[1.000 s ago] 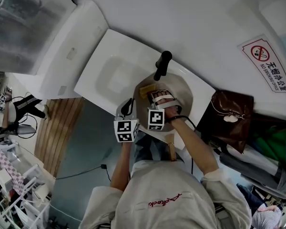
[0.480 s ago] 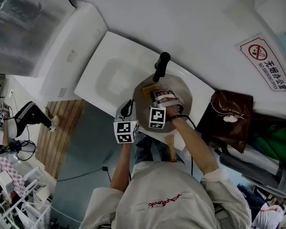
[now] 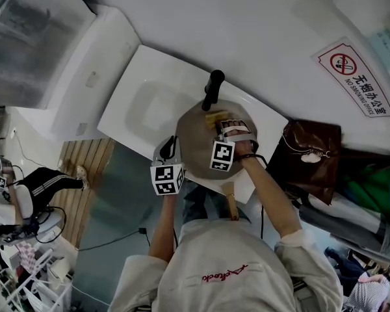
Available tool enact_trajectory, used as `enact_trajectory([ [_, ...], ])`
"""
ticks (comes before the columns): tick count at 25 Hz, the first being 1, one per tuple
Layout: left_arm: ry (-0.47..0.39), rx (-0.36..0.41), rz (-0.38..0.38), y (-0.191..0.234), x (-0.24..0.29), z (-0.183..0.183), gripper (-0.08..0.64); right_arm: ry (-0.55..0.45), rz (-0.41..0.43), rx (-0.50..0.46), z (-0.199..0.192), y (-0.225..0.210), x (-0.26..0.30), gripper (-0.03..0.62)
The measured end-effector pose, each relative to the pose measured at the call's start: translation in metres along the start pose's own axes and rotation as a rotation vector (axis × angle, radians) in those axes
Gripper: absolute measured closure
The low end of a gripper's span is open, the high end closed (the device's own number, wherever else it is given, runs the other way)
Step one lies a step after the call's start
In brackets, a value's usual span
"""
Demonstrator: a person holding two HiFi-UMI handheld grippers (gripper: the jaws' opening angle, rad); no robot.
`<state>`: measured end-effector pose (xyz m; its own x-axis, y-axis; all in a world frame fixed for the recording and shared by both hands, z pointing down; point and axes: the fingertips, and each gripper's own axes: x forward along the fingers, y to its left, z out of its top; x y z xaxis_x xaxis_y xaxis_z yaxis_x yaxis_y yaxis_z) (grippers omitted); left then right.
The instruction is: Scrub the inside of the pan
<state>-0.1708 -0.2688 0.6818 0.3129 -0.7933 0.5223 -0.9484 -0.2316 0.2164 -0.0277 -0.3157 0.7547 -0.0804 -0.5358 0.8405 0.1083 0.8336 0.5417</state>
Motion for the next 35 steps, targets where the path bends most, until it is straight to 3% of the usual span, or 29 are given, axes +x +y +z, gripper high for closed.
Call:
enact_trajectory([
  [11,0.0,0.01,0.002,-0.001,-0.001,0.0,0.531,0.039,0.028,0.026,-0.023,0.01,-0.007,0.566],
  [27,-0.006,0.005,0.0,-0.001,0.0,0.0,0.531,-0.084,0.038,-0.034,0.073,0.023,-0.019,0.566],
  [35,-0.005,0.002,-0.001,-0.001,0.001,0.0,0.531,-0.078,0.045,-0.056,0.083,0.029,-0.012,0.566],
])
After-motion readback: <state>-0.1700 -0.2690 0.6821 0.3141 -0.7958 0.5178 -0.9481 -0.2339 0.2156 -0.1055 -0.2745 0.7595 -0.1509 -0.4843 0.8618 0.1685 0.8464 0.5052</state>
